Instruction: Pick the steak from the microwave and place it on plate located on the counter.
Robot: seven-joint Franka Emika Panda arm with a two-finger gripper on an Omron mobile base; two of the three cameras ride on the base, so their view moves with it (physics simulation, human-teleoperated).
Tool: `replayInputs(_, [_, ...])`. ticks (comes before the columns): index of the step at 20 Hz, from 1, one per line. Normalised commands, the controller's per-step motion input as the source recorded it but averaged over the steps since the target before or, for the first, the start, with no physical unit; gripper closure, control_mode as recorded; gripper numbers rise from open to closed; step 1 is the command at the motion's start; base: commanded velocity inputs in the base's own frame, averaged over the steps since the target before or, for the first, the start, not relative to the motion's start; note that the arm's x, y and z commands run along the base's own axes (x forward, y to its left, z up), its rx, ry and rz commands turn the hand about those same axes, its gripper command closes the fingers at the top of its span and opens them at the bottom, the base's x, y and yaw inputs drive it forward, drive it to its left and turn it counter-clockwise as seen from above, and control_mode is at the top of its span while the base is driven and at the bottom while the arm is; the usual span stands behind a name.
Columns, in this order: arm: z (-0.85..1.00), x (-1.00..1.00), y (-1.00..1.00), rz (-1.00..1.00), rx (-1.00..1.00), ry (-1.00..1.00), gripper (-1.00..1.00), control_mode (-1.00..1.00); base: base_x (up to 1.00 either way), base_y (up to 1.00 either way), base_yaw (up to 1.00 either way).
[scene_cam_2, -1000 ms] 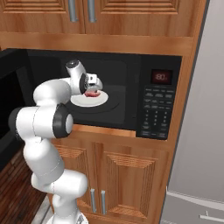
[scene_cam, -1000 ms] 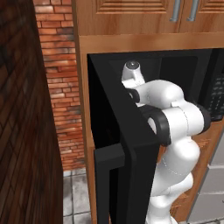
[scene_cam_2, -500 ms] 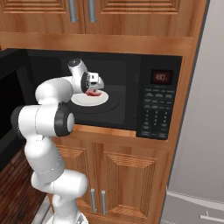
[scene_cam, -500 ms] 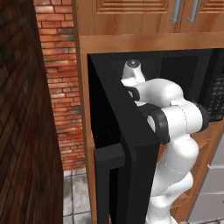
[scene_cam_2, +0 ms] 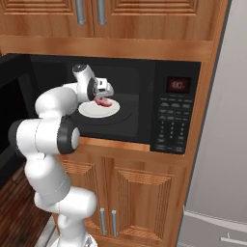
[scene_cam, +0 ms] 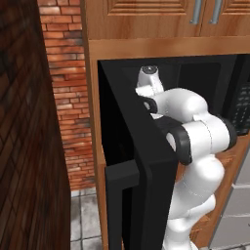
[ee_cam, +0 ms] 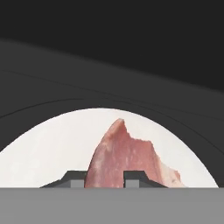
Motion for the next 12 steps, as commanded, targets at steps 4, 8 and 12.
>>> replayInputs(4, [0.00, -0.96, 0.17, 0.14, -0.05, -0.17, 1.00, -1.00, 0.00, 0.00, 0.00])
replayInputs(8, [0.13, -1.00, 0.21, 0.20, -0.06, -0.23, 1.00, -1.00, 0.00, 0.00, 0.00])
replayInputs(12, [0.42, -0.76, 0.03, 0.20, -0.01, -0.19, 1.00, -1.00, 0.00, 0.00, 0.00])
